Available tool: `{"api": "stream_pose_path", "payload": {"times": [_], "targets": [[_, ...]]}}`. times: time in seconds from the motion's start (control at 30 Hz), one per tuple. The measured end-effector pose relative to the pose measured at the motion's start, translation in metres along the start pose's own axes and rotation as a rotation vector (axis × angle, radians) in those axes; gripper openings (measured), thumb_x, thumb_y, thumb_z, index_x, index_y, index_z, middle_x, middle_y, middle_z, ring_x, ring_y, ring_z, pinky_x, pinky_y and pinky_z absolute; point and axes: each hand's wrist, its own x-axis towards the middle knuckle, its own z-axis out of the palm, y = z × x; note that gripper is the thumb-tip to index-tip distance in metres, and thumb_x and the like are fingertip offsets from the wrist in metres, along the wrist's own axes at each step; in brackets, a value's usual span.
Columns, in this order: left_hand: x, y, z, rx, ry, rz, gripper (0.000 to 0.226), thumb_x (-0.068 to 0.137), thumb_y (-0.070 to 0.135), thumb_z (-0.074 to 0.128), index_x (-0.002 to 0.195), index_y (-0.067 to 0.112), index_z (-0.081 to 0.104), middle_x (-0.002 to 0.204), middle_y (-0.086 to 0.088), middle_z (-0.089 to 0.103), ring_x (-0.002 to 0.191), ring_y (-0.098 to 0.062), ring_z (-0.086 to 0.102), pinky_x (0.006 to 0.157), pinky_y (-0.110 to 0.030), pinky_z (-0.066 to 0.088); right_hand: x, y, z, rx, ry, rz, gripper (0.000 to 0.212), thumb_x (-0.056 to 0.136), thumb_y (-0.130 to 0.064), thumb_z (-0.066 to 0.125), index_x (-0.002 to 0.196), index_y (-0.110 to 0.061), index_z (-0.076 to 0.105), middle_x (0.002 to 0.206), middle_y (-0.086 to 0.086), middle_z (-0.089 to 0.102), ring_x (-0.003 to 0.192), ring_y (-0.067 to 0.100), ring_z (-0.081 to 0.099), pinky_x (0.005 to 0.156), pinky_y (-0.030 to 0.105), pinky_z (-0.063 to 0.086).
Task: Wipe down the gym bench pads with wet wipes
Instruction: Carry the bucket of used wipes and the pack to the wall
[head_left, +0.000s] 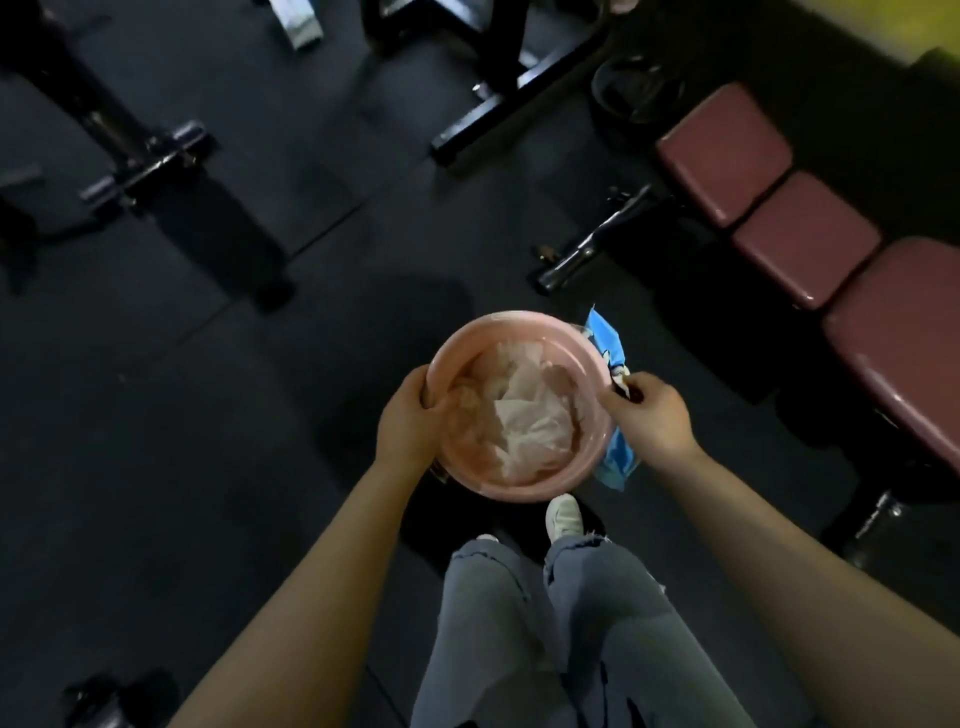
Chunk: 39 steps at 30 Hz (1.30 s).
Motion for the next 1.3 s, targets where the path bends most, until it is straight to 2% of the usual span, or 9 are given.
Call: {"api": "stream_pose_path", "payload": {"times": [0.1, 0.33, 0.47, 0.57, 0.87, 0.97, 1.1, 1.17, 1.3], "targets": [[-0.018, 0.030, 0.001, 0.027, -0.099, 0.054, 0.004, 0.075, 0.050, 0.064, 0.079, 0.050, 0.061, 0.080, 0.028, 0.066, 0.071, -0.001, 0.066, 0.060, -0.025, 0.052, -0.032, 0.007, -0.031, 0.063, 0.095, 0.049, 0.014, 0.083, -0.025, 0.066, 0.081, -0.012, 0.063, 0.070, 0.001, 0.061, 0.064, 0.016, 0.055, 0.056, 0.032, 0.043], [-0.067, 0.071, 0.032, 0.197, -0.347, 0.225, 0.012, 0.080, 0.037, 0.059, 0.090, 0.043, 0.063, 0.086, 0.022, 0.069, 0.076, -0.001, 0.067, 0.069, -0.031, 0.058, -0.126, 0.056, -0.088, 0.195, 0.341, 0.160, 0.010, 0.083, -0.025, 0.067, 0.075, -0.021, 0.062, 0.067, -0.003, 0.063, 0.060, 0.013, 0.057, 0.048, 0.023, 0.040], [-0.102, 0.098, 0.071, 0.291, -0.470, 0.313, 0.019, 0.084, 0.027, 0.055, 0.093, 0.040, 0.064, 0.085, 0.019, 0.069, 0.080, -0.006, 0.067, 0.072, -0.034, 0.059, -0.182, 0.092, -0.128, 0.290, 0.444, 0.247, 0.014, 0.087, -0.034, 0.063, 0.078, -0.023, 0.063, 0.071, 0.001, 0.066, 0.065, 0.018, 0.064, 0.054, 0.033, 0.052], [-0.137, 0.115, 0.109, 0.357, -0.569, 0.380, 0.018, 0.084, 0.024, 0.056, 0.091, 0.039, 0.063, 0.084, 0.016, 0.069, 0.079, -0.008, 0.067, 0.069, -0.033, 0.058, -0.225, 0.125, -0.157, 0.362, 0.536, 0.290, 0.021, 0.090, -0.039, 0.059, 0.078, -0.022, 0.065, 0.072, 0.002, 0.067, 0.067, 0.021, 0.066, 0.059, 0.038, 0.055], [-0.289, 0.144, 0.242, 0.501, -0.791, 0.600, 0.017, 0.080, 0.028, 0.060, 0.094, 0.039, 0.061, 0.082, 0.018, 0.070, 0.073, -0.005, 0.067, 0.066, -0.033, 0.058, -0.364, 0.252, -0.235, 0.531, 0.807, 0.476, 0.011, 0.090, -0.036, 0.062, 0.085, -0.028, 0.066, 0.078, -0.004, 0.068, 0.073, 0.016, 0.068, 0.067, 0.039, 0.061], [-0.352, 0.146, 0.290, 0.527, -0.858, 0.621, 0.019, 0.078, 0.029, 0.059, 0.093, 0.040, 0.061, 0.082, 0.026, 0.069, 0.069, -0.002, 0.068, 0.061, -0.029, 0.055, -0.413, 0.298, -0.265, 0.556, 0.870, 0.508, 0.010, 0.089, -0.035, 0.062, 0.081, -0.029, 0.064, 0.075, -0.005, 0.068, 0.072, 0.016, 0.068, 0.063, 0.035, 0.060], [-0.428, 0.142, 0.350, 0.545, -0.912, 0.641, 0.022, 0.078, 0.029, 0.060, 0.096, 0.041, 0.061, 0.083, 0.022, 0.071, 0.071, -0.003, 0.069, 0.064, -0.031, 0.056, -0.468, 0.354, -0.305, 0.532, 0.922, 0.557, 0.009, 0.087, -0.034, 0.062, 0.080, -0.029, 0.063, 0.072, -0.007, 0.066, 0.068, 0.013, 0.066, 0.055, 0.028, 0.055], [-0.462, 0.141, 0.378, 0.573, -0.954, 0.688, 0.022, 0.080, 0.032, 0.060, 0.098, 0.045, 0.059, 0.082, 0.027, 0.069, 0.069, 0.001, 0.068, 0.065, -0.031, 0.056, -0.491, 0.380, -0.324, 0.533, 0.956, 0.593, 0.009, 0.088, -0.035, 0.062, 0.080, -0.030, 0.063, 0.071, -0.008, 0.066, 0.067, 0.014, 0.065, 0.052, 0.026, 0.052], [-0.514, 0.148, 0.434, 0.622, -1.018, 0.779, 0.024, 0.083, 0.033, 0.057, 0.103, 0.047, 0.057, 0.082, 0.026, 0.070, 0.068, 0.001, 0.067, 0.062, -0.028, 0.053, -0.518, 0.427, -0.359, 0.553, 1.017, 0.673, 0.011, 0.087, -0.030, 0.060, 0.079, -0.024, 0.064, 0.071, -0.003, 0.066, 0.068, 0.018, 0.064, 0.055, 0.032, 0.051]]}}
